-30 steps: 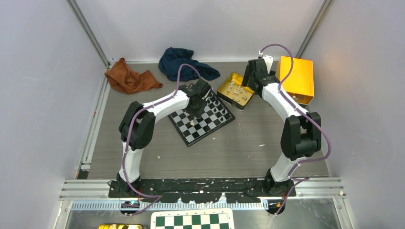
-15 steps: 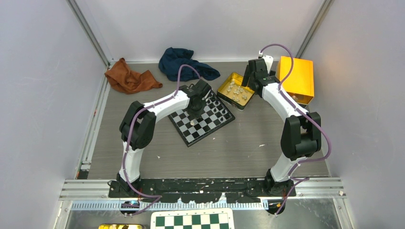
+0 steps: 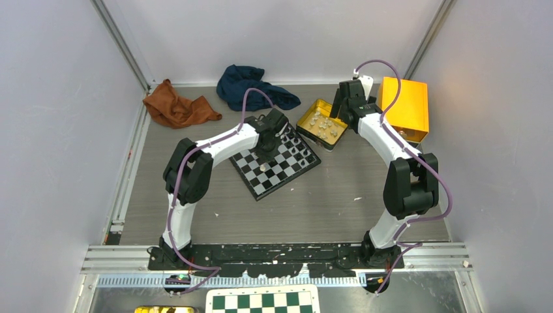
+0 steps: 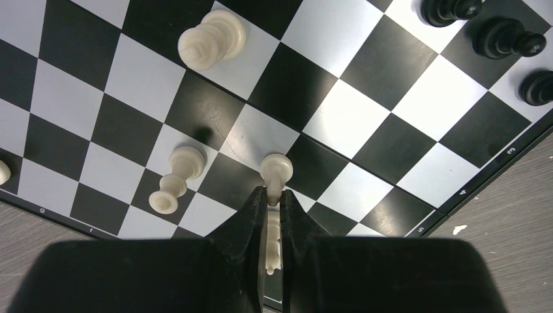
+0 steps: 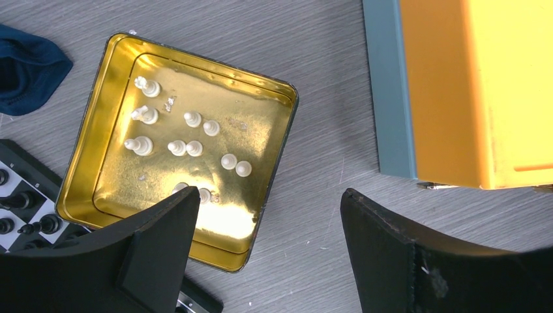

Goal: Set up the chess pieces on the board
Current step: Pick up the chess piece from the chessboard.

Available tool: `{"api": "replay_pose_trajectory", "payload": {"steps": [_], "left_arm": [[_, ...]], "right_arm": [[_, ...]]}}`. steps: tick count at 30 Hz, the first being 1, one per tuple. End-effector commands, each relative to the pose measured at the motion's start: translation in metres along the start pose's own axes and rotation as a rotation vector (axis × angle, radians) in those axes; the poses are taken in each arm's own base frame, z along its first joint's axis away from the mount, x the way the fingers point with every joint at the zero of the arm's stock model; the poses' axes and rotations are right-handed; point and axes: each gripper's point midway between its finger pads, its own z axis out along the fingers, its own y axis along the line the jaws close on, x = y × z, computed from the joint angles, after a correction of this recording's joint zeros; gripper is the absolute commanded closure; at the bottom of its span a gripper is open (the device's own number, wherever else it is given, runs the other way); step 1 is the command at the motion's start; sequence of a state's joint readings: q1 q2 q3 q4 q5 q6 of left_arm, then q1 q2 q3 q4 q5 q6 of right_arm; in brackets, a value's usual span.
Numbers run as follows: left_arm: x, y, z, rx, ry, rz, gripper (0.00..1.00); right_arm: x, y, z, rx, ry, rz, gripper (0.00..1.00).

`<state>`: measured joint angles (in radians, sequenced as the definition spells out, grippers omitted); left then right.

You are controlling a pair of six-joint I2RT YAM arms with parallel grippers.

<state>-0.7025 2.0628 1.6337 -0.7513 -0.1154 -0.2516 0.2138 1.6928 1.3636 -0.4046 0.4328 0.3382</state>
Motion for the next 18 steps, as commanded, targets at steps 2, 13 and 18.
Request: {"api": "replay_pose_trajectory", "payload": {"steps": [2,13,18], "left_arm": [[-0.023,0.012,-0.027,-0.041,-0.072,-0.007,1.0],[-0.049,0.025,-0.07,-0.091,-0.154,-0.027,1.0],[-0.053,0.04,-0.089,-0.147,-0.184,-0.058,1.0]], "right_arm": [[-0.044,0.004,-0.017,-0.021,-0.115,0.042,0.15],[-0.055,0.008,-0.018,-0.024,-0.128,0.039,0.15],[-0.056,0.01,-0.018,-0.029,-0.125,0.041,0.15]]}}
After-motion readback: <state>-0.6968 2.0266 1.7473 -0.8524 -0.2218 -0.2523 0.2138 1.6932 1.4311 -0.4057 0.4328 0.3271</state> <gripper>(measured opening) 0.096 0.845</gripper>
